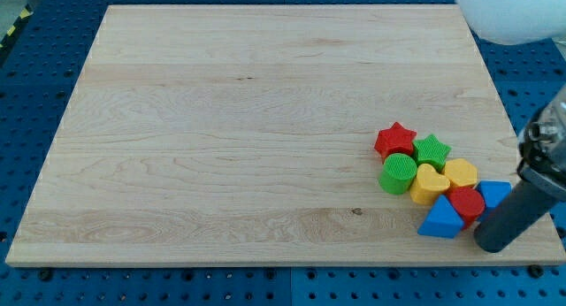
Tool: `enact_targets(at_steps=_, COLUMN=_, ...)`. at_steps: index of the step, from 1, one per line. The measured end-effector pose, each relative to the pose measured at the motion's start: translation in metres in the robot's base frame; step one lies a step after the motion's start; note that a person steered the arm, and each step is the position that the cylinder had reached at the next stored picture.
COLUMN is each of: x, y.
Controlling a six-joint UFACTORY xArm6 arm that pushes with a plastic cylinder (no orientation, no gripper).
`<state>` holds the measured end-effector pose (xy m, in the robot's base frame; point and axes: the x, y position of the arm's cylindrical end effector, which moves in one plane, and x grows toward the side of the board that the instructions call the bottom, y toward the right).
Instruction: Separate the group of blocks
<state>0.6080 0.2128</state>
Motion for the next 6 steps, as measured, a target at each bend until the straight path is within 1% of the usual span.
enact_targets(at_steps=1, x=-0.006, y=0.0)
enact_targets(at_steps=2, x=-0.031, y=0.0)
enact_targets(at_steps=3, x=-0.043, y=-0.005)
enact_targets(at_steps=5, x=-0.046, y=-0.044)
enact_targets(at_steps=6, x=-0.066, y=-0.05)
